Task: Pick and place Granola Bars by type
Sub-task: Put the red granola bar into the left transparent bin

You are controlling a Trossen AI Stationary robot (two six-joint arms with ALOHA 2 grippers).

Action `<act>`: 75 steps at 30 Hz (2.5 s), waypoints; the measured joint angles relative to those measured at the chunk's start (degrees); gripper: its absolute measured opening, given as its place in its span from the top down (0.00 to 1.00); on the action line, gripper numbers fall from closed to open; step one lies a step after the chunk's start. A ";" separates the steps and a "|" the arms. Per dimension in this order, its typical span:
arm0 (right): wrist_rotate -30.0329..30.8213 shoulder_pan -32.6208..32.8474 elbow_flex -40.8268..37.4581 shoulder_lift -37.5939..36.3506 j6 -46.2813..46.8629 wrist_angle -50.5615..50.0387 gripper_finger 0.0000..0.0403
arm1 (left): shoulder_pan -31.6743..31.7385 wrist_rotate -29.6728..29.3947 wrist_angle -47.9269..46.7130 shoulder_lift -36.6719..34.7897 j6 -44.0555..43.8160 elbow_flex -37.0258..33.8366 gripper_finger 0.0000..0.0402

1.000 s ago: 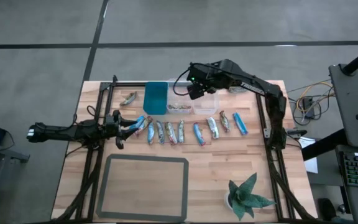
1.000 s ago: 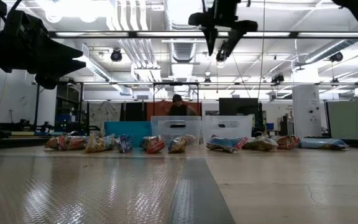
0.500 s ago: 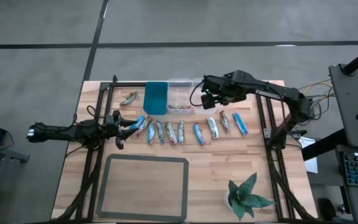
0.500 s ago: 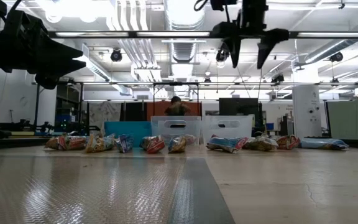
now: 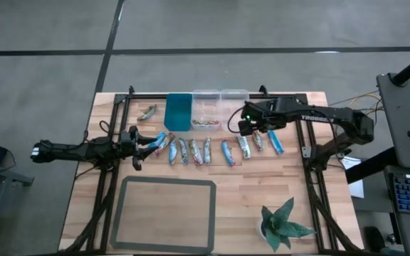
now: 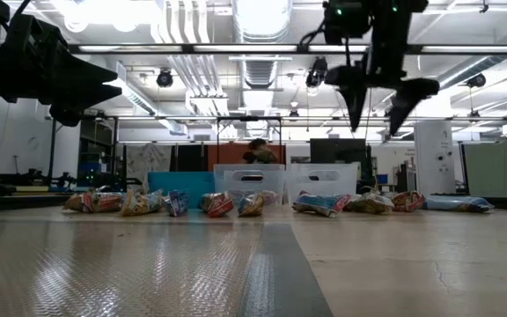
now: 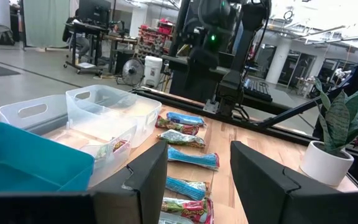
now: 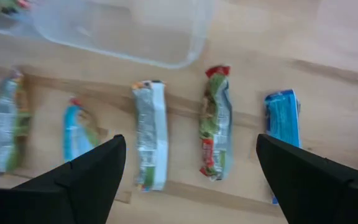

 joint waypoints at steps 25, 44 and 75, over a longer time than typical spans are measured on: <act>-4.13 0.00 -22.07 -0.95 1.29 19.72 0.18 | 0.00 0.00 0.01 0.00 0.00 -0.01 0.61; -4.80 -0.02 -23.73 5.05 -0.89 23.76 0.26 | 0.01 0.01 0.02 0.00 -0.01 0.00 0.61; -2.63 -0.02 -6.93 -6.51 -6.28 -8.19 0.93 | 0.00 0.00 0.00 0.00 0.00 -0.01 0.61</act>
